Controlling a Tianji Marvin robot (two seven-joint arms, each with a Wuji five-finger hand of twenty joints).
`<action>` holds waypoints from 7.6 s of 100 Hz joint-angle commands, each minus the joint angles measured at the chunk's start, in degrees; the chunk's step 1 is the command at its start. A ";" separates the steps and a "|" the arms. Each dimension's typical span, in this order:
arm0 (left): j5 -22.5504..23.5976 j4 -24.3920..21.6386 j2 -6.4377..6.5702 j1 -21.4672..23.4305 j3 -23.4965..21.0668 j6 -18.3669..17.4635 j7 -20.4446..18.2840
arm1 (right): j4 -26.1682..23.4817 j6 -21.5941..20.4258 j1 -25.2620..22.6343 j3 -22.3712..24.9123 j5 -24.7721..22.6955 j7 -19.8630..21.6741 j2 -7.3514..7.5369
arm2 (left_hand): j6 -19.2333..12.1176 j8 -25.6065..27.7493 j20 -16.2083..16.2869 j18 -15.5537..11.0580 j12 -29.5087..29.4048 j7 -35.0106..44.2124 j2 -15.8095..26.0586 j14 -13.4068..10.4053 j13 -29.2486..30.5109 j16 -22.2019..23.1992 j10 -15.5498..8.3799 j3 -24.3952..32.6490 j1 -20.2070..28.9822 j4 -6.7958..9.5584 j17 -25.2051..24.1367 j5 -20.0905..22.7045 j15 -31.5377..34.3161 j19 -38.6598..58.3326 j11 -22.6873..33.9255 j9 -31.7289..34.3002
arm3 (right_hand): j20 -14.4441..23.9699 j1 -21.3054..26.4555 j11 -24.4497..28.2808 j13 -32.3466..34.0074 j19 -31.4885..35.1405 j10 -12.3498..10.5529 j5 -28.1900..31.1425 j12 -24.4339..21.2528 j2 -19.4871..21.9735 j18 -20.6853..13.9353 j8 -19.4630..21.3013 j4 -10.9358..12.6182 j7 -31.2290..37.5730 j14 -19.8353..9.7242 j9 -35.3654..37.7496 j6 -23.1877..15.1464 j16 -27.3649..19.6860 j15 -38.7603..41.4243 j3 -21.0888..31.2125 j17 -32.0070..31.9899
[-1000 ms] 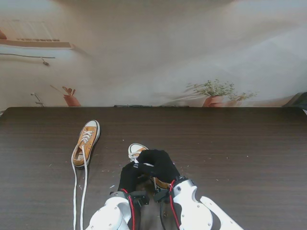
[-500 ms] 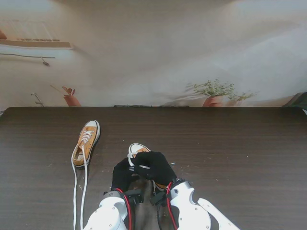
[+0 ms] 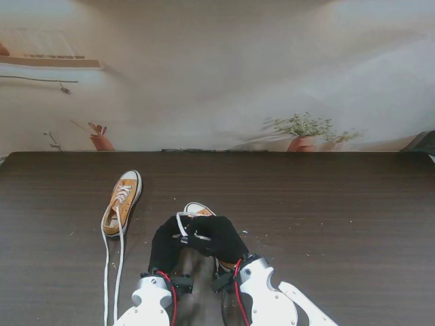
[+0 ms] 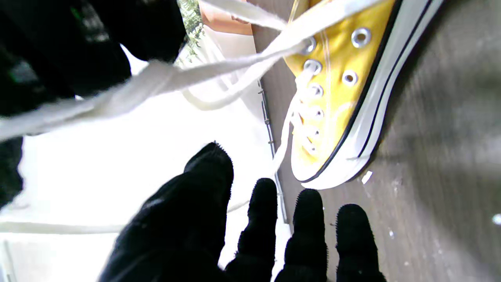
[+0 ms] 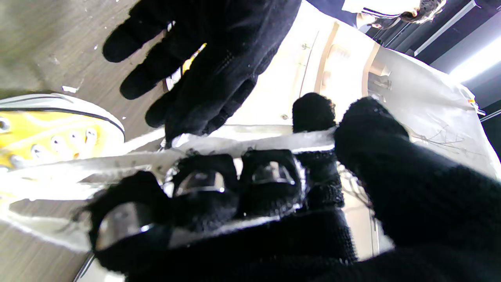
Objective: Tie the shoelaces into a bow on the shoes
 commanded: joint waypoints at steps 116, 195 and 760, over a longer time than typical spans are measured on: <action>4.27 14.44 2.57 -9.87 3.14 -17.24 -10.07 | -0.31 0.18 -0.87 0.79 -0.77 0.62 0.27 | -18.88 -2.36 5.18 -3.48 -1.80 -10.44 -10.73 -3.93 -2.24 1.96 -5.53 21.00 -12.35 -2.48 -1.36 7.43 -3.24 -9.56 -3.20 -0.20 | -0.49 0.97 0.65 1.45 1.28 -0.59 0.12 0.73 -0.90 1.09 1.01 0.82 1.20 -1.47 2.86 -1.67 -0.34 0.05 1.65 0.83; 0.35 15.05 0.04 -11.62 6.12 -12.29 -4.98 | -0.43 -0.85 -1.72 1.56 -0.74 -0.11 0.21 | -10.90 -5.22 2.63 -1.53 -1.27 4.36 -3.95 -1.79 0.40 1.46 -3.52 1.88 -2.72 -2.60 0.18 13.71 -0.62 -3.52 -0.43 4.13 | -0.73 0.91 0.62 1.45 1.02 -0.70 0.27 0.70 -0.94 1.25 1.14 0.78 1.23 -1.48 3.04 -1.36 -0.34 0.08 1.80 1.21; 34.93 12.31 4.90 -0.45 -9.26 -19.19 7.85 | 15.99 10.48 0.28 4.92 -33.22 -12.65 3.97 | 0.18 -4.26 7.97 -3.00 -7.64 -15.99 -2.76 -2.78 -7.76 -0.91 -2.26 11.13 -12.43 -1.29 -2.71 -2.57 -11.21 -28.05 -9.90 -8.33 | -18.91 -4.25 -22.05 -33.83 -38.54 1.22 -30.17 -23.46 -6.61 -11.43 8.80 9.11 -15.19 1.08 -42.28 -7.95 -19.89 -58.37 2.71 -51.58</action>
